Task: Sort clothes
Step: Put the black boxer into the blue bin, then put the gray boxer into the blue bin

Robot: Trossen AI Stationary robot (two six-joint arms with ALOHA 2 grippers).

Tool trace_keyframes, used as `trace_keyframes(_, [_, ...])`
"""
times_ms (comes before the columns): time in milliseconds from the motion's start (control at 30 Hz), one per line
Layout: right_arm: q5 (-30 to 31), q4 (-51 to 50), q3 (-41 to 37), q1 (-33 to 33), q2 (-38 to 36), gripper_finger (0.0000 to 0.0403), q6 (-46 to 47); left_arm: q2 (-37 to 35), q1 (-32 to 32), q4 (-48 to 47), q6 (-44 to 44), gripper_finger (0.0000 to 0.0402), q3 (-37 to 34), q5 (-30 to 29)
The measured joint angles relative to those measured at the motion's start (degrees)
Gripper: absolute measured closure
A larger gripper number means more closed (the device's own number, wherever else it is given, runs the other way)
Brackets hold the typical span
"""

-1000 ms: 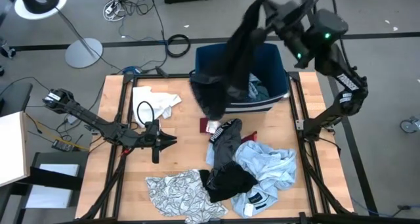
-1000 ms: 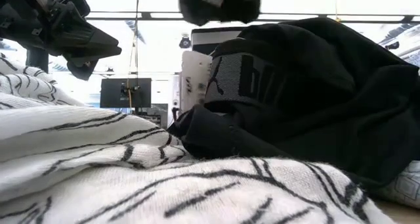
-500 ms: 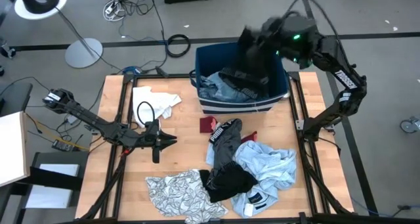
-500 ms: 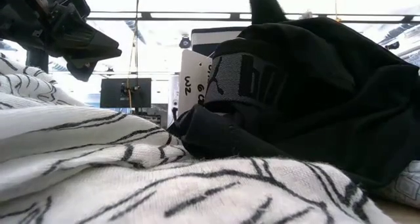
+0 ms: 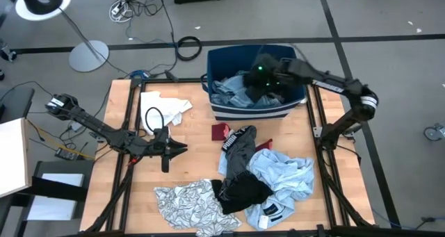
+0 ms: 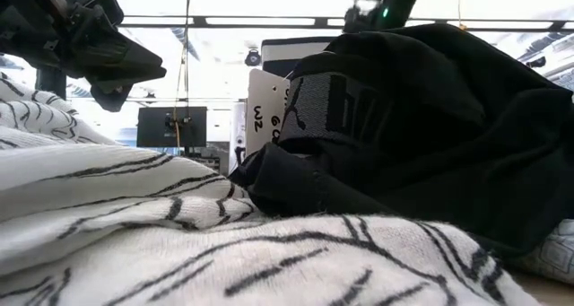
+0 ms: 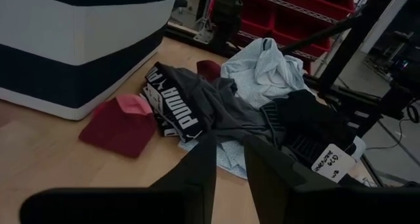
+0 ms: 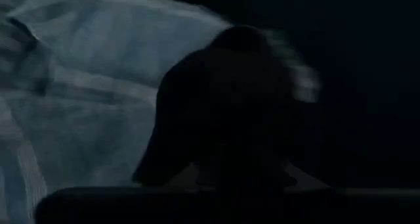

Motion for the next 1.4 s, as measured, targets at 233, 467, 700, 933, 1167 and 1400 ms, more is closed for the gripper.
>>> trace_keyframes(233, [-5.5,11.9,-9.9,-4.6,6.1,0.0247,0.2,0.0,0.0,-0.2,-0.2,0.0316,0.0,0.0])
trace_keyframes(467, [-6.6,13.1,-9.6,-5.9,10.0,0.0164,1.6,0.0,0.0,-0.5,-0.8,0.0316,0.0,0.0])
trace_keyframes(700, [-7.2,1.1,-1.7,-6.1,5.7,0.0133,1.5,0.0,0.0,-0.8,-1.5,0.0316,0.0,0.3])
trace_keyframes(933, [-7.1,-11.0,9.2,-4.6,-2.6,0.0135,4.0,0.0,0.0,-0.4,-0.6,0.0316,0.0,0.3])
trace_keyframes(1167, [-6.8,-12.5,9.7,4.3,-15.5,0.0138,9.5,0.0,0.0,-0.5,-0.4,0.0316,0.0,0.3])
trace_keyframes(1400, [0.9,-9.8,-2.3,24.6,-24.5,0.0138,14.7,0.0,0.0,-0.5,-0.1,0.0316,0.0,0.3])
